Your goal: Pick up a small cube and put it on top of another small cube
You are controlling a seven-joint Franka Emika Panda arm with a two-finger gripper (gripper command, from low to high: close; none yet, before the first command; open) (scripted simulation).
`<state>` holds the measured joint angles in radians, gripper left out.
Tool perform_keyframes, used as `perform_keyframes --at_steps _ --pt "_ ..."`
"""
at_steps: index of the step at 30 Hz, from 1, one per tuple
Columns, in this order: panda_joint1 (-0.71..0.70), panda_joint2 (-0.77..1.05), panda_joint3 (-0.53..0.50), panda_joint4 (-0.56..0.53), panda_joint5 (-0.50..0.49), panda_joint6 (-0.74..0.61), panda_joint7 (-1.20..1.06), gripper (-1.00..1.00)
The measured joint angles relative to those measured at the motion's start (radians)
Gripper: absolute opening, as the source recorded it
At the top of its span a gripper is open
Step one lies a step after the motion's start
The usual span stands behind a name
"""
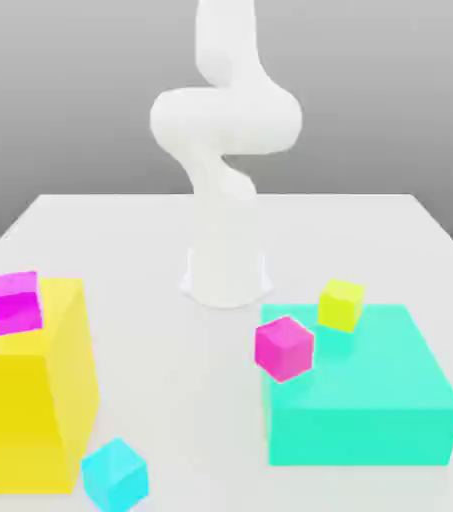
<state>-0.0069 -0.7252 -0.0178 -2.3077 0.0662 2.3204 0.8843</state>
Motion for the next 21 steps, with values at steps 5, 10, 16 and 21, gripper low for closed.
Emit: perform_keyframes --at_steps 5,10,16,21 --pt "-0.021 0.157 -0.019 -0.014 0.126 0.037 0.180 0.00" --pt "-0.048 0.309 -0.019 -0.028 0.221 0.072 0.375 0.00" --pt "-0.080 0.487 -0.008 -0.046 0.287 0.121 0.643 0.00" --pt "-0.107 0.627 0.000 -0.065 0.296 0.173 0.899 0.00"
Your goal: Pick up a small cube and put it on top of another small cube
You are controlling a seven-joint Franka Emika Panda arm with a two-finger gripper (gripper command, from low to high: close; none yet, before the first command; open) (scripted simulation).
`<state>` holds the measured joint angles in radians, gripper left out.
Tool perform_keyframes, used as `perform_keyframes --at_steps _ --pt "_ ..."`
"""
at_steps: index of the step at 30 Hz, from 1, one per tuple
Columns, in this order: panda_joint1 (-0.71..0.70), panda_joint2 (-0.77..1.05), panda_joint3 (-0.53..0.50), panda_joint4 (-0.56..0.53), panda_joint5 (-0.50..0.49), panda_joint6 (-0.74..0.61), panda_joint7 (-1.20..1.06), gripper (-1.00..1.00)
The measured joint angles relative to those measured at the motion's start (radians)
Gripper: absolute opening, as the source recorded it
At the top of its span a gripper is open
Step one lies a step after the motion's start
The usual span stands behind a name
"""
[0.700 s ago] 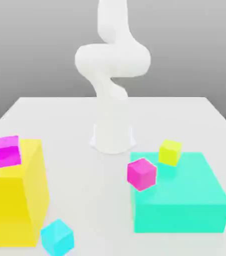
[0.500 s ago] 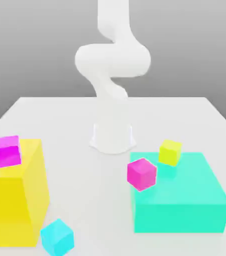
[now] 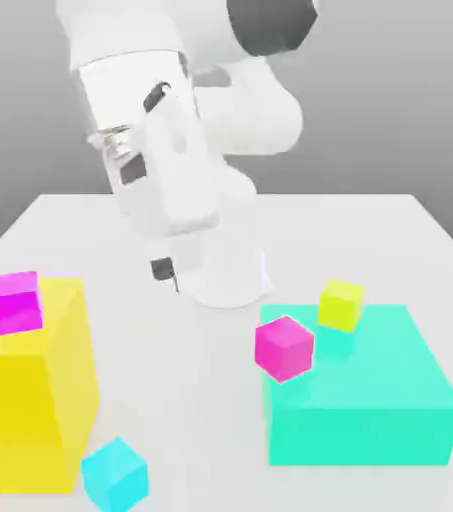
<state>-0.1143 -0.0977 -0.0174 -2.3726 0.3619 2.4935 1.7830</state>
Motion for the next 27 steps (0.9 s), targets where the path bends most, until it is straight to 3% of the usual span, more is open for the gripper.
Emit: perform_keyframes --at_steps 8,15,20,21,27 --pt "-0.012 0.200 -0.038 -0.037 -0.080 0.103 0.475 0.00" --pt "0.055 0.346 -0.169 -0.069 -0.218 0.198 0.928 0.00" --pt "0.031 0.497 -0.141 -0.045 -0.177 0.317 0.938 0.00" --pt "0.021 0.523 -0.129 -0.041 -0.166 0.337 0.931 -1.00" --pt "0.017 0.537 -0.124 -0.038 -0.161 0.350 0.927 -1.00"
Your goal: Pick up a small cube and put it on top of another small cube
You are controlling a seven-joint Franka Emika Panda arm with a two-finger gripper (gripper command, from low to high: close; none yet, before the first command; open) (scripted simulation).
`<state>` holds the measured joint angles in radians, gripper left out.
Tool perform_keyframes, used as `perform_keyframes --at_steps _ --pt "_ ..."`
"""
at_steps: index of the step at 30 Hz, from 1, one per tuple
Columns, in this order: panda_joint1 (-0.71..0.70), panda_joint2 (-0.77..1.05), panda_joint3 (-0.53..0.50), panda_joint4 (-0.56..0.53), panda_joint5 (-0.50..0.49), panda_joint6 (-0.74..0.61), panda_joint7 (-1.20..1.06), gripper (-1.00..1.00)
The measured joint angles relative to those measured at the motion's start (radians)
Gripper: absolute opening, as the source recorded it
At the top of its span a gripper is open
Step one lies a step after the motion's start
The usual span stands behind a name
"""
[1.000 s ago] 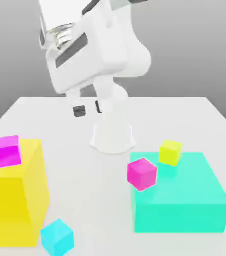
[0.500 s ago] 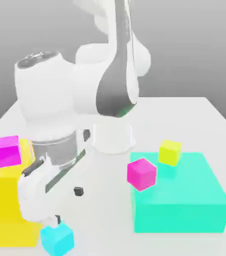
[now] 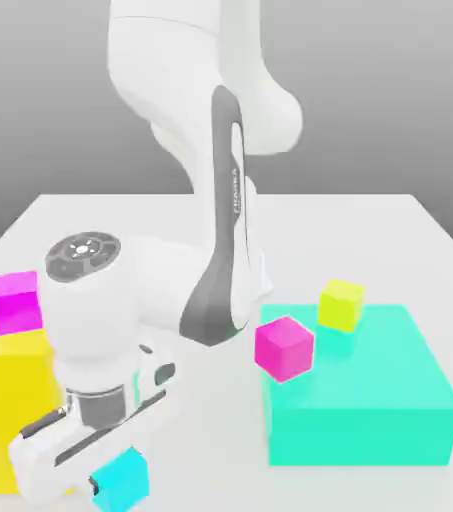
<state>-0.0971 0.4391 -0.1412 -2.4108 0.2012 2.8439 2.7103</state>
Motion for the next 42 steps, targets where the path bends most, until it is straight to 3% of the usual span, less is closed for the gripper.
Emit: perform_keyframes --at_steps 7,16,25,33,42 --pt "0.036 -0.174 -0.047 -0.037 -0.069 -0.140 0.032 -1.00" --pt "-0.008 -0.294 0.108 -0.095 0.065 -0.250 -0.489 -1.00" --pt "0.048 -0.444 0.167 -0.155 0.138 -0.355 -0.987 -1.00" --pt "0.111 -0.598 0.180 -0.215 0.114 -0.432 -1.367 -1.00" --pt "0.180 -0.776 0.199 -0.287 0.002 -0.503 -1.732 -1.00"
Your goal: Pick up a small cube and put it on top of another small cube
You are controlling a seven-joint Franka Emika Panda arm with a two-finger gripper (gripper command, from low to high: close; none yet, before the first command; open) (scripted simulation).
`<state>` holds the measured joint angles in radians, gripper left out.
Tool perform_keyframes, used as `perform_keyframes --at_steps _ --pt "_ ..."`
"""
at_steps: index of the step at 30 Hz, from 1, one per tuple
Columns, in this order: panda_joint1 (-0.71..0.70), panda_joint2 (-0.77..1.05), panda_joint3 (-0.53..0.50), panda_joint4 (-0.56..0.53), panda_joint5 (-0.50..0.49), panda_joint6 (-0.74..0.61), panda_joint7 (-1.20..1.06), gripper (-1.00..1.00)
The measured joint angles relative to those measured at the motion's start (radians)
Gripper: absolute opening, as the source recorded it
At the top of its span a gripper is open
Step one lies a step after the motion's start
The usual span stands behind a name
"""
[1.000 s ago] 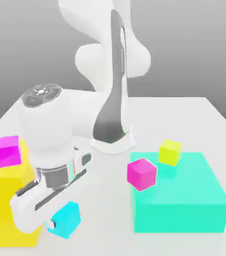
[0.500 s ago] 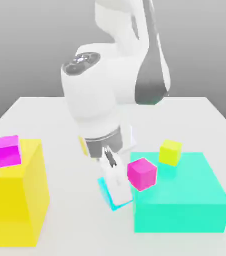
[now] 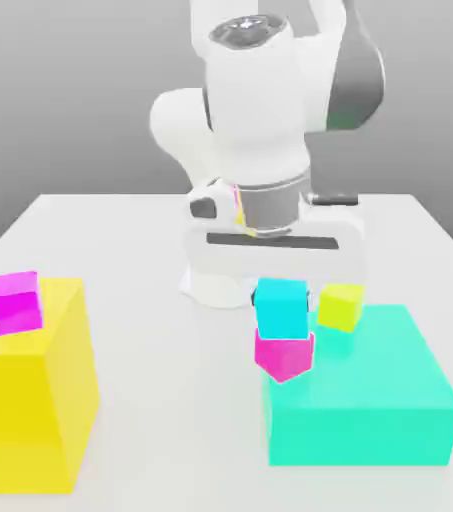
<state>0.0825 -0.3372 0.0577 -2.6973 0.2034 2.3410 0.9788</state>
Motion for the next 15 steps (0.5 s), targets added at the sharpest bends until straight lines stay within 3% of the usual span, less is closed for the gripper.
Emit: perform_keyframes --at_steps 7,12,13,15 --pt "0.042 -0.120 0.022 -0.057 -0.130 -0.045 -0.240 -1.00" --pt "0.038 -0.005 0.038 -0.116 -0.147 0.130 -0.265 -1.00" --pt "0.037 0.013 0.039 -0.124 -0.147 0.156 -0.265 1.00" --pt "0.037 0.013 0.039 -0.124 -0.147 0.156 -0.265 1.00"
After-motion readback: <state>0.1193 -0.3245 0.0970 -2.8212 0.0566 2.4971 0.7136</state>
